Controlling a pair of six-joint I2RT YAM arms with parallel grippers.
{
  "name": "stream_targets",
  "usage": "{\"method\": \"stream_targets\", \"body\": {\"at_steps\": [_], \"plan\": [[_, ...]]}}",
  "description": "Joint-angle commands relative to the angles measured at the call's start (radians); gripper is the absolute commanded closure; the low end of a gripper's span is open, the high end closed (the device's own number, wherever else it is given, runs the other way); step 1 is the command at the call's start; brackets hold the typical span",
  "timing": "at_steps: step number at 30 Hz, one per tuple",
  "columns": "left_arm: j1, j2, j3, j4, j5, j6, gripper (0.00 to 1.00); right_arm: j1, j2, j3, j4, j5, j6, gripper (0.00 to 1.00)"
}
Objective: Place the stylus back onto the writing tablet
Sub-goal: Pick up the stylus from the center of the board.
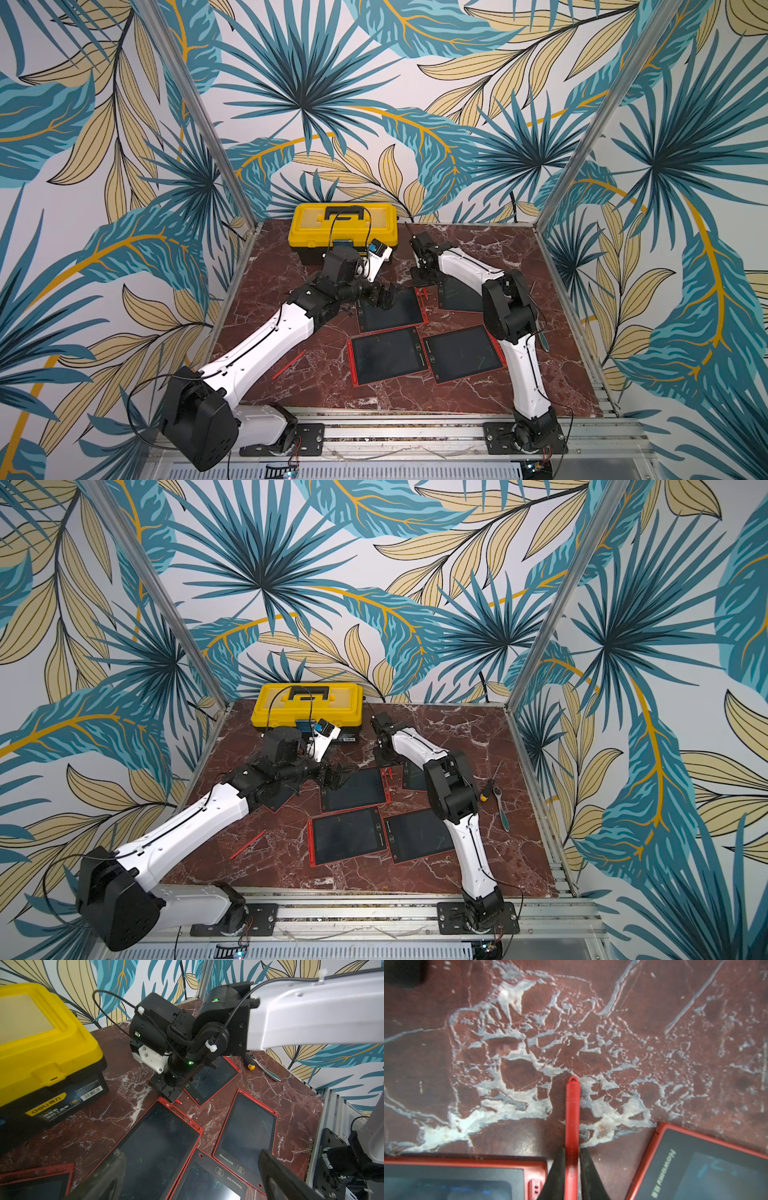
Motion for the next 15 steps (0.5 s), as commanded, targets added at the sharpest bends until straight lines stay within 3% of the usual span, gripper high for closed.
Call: {"method": "stream_targets", "body": {"at_steps": [1, 15], "plan": [[-0.005, 0.009, -0.008, 0.001, 0.016, 0.006, 0.0, -0.002, 0.028, -0.026, -0.042, 0.0, -0.001, 0.86], [-0.005, 0.009, -0.006, 0.001, 0.015, 0.008, 0.0, -0.001, 0.009, -0.04, -0.052, 0.033, -0.007, 0.94]]}}
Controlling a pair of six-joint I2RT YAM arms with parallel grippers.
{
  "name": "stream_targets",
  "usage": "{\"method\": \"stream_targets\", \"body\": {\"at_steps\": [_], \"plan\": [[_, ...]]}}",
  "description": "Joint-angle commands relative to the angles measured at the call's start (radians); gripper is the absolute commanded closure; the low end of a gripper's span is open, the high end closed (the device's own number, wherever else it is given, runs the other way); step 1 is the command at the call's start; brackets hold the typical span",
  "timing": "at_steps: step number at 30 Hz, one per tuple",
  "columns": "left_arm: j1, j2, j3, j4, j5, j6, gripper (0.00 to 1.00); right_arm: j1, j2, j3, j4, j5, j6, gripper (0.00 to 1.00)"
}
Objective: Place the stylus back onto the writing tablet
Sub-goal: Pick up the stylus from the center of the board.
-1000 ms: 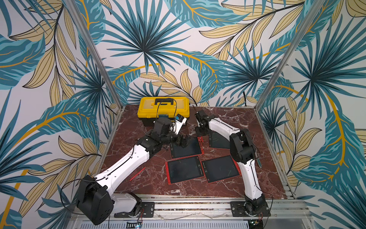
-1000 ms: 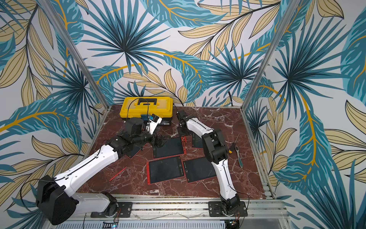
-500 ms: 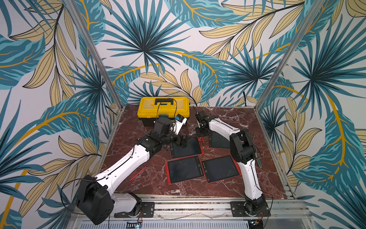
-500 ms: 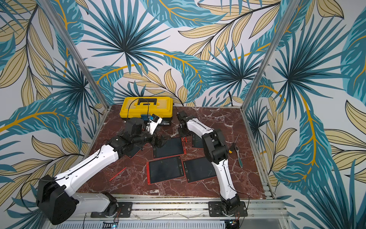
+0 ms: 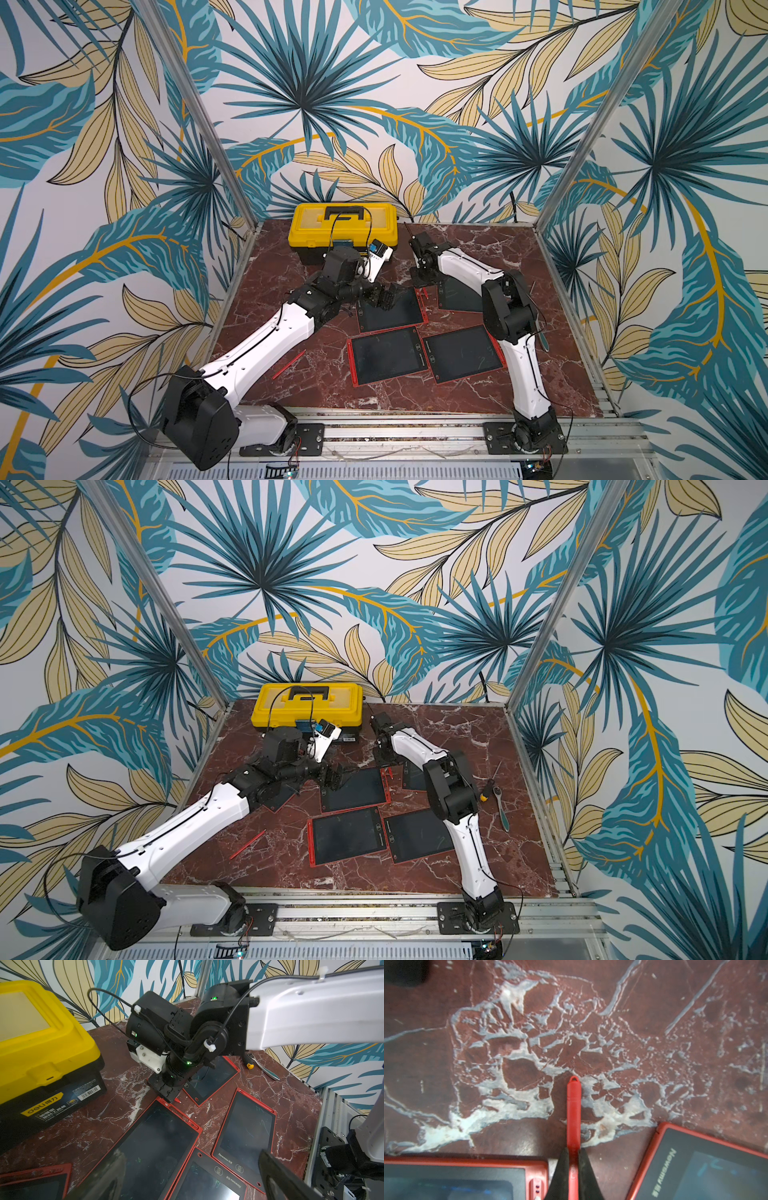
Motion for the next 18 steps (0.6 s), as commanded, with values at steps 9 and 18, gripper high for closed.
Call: {"method": "stream_targets", "body": {"at_steps": [9, 18], "plan": [[-0.004, 0.005, -0.004, 0.001, 0.014, 0.007, 0.0, -0.001, -0.009, -0.066, -0.038, 0.036, 0.003, 0.87], [-0.005, 0.035, 0.028, 0.001, 0.106, -0.004, 0.0, -0.002, -0.064, -0.124, -0.033, 0.02, 0.009, 0.9]]}}
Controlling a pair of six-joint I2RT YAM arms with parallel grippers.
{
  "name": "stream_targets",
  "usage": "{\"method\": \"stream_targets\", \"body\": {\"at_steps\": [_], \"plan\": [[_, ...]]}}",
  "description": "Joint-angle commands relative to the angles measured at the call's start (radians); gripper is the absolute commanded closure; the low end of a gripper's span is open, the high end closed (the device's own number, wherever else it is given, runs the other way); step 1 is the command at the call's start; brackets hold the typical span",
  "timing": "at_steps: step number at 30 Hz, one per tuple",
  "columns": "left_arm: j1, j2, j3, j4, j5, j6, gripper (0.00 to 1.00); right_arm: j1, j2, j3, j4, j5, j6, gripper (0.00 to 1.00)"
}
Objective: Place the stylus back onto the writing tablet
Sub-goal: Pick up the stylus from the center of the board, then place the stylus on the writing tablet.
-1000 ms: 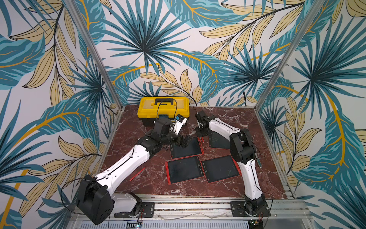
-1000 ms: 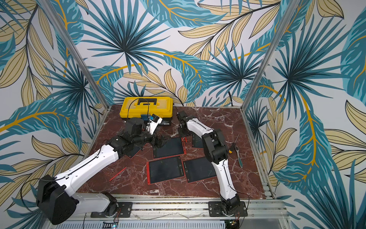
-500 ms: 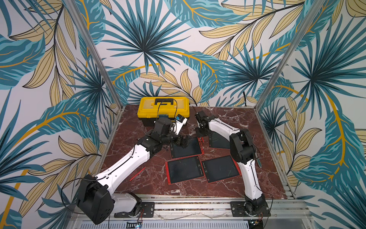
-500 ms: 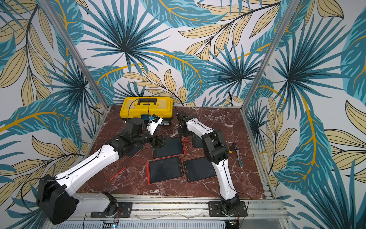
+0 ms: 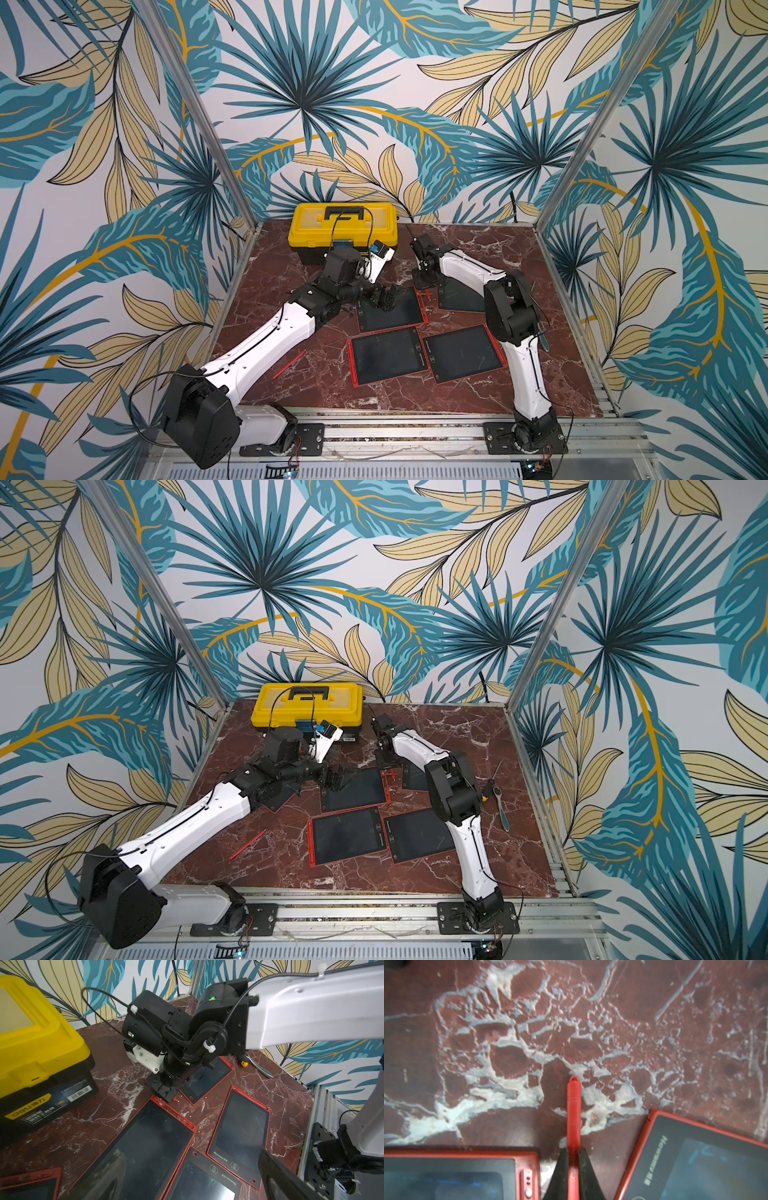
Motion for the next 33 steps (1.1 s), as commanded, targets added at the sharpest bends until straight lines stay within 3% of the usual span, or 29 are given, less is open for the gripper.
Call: {"method": "stream_targets", "body": {"at_steps": [1, 10, 15, 33], "plan": [[-0.005, 0.025, 0.038, 0.001, 0.063, -0.007, 0.0, -0.004, -0.031, -0.062, -0.048, -0.005, 0.013, 0.9], [-0.01, 0.05, 0.085, -0.087, 0.128, 0.049, 0.0, -0.004, -0.121, -0.152, 0.007, -0.071, 0.058, 0.89], [-0.018, 0.041, 0.093, -0.155, 0.102, 0.097, 0.0, -0.004, -0.161, -0.183, 0.014, -0.084, 0.064, 0.9], [-0.027, 0.039, 0.092, -0.157, 0.097, 0.099, 0.0, -0.001, -0.206, -0.238, 0.061, -0.173, 0.105, 0.89]]}}
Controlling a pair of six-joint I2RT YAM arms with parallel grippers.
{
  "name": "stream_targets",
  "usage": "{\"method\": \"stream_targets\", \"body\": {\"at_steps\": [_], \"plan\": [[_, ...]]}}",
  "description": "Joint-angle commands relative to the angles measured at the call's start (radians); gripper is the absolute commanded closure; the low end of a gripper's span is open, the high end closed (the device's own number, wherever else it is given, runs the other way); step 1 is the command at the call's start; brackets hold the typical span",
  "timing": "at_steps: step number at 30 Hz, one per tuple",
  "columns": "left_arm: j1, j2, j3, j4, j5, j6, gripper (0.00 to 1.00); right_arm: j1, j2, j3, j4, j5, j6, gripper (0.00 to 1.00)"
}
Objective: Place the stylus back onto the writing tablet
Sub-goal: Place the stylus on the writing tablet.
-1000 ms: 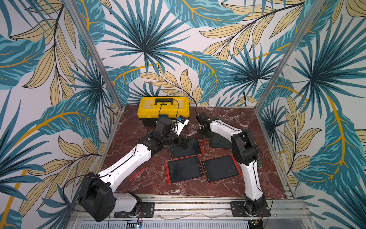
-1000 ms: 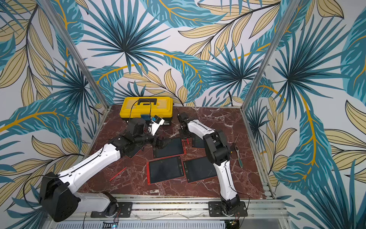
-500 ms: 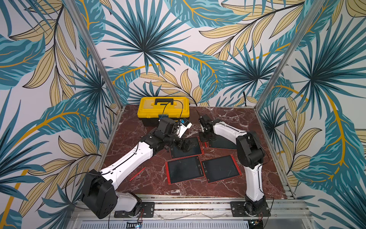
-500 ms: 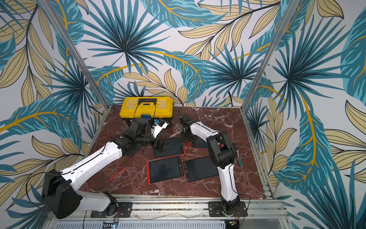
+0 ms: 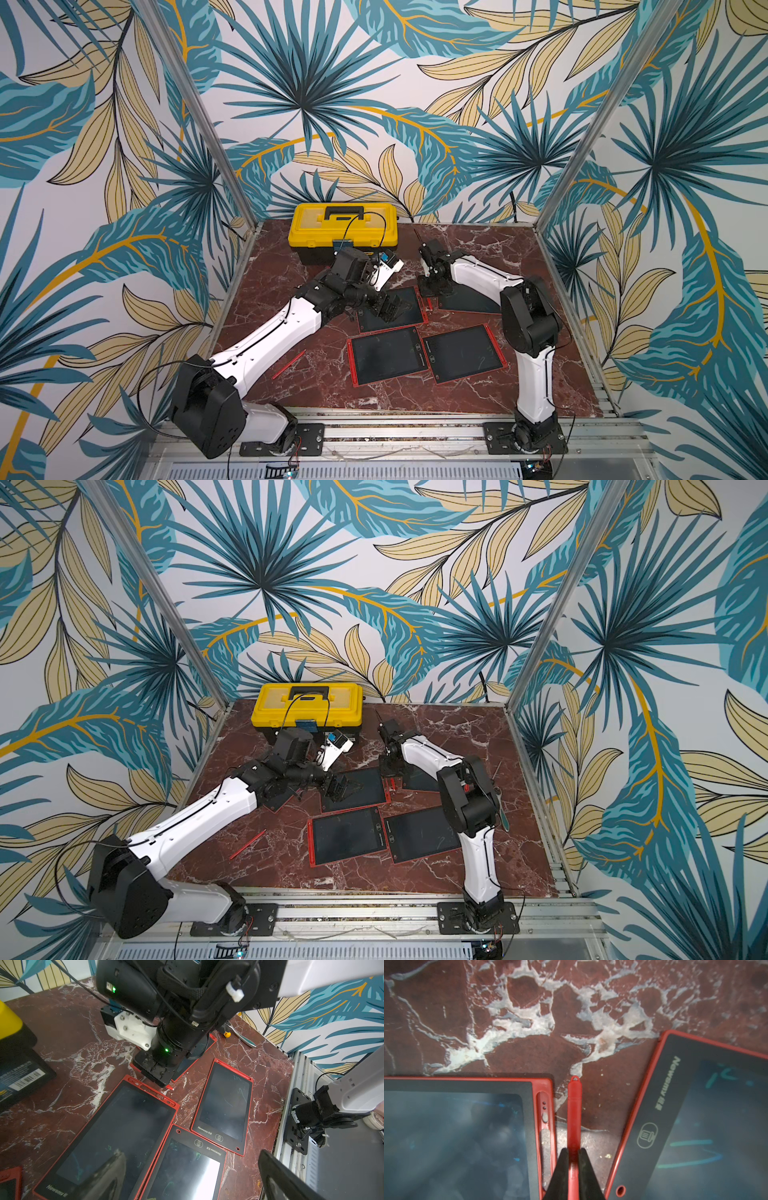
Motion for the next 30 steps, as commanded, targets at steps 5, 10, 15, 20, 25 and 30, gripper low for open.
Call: {"method": "stream_targets", "body": {"at_steps": [5, 10, 15, 20, 25, 30], "plan": [[-0.005, -0.002, 0.048, -0.009, 0.004, 0.018, 0.0, 0.006, -0.043, -0.051, 0.041, -0.046, 0.037, 0.89], [-0.007, -0.002, 0.048, -0.009, 0.004, 0.019, 0.0, 0.01, -0.046, -0.072, 0.06, -0.057, 0.048, 0.89], [-0.007, -0.001, 0.049, -0.009, 0.003, 0.018, 0.0, 0.018, -0.055, -0.093, 0.079, -0.059, 0.055, 0.89], [-0.008, 0.0, 0.049, -0.009, 0.002, 0.019, 0.0, 0.024, -0.064, -0.107, 0.089, -0.044, 0.056, 0.89], [-0.01, -0.001, 0.048, -0.009, 0.002, 0.019, 0.0, 0.029, -0.077, -0.12, 0.1, -0.036, 0.053, 0.89], [-0.011, 0.001, 0.048, -0.008, 0.002, 0.02, 0.0, 0.034, -0.077, -0.13, 0.106, -0.048, 0.049, 0.89]]}}
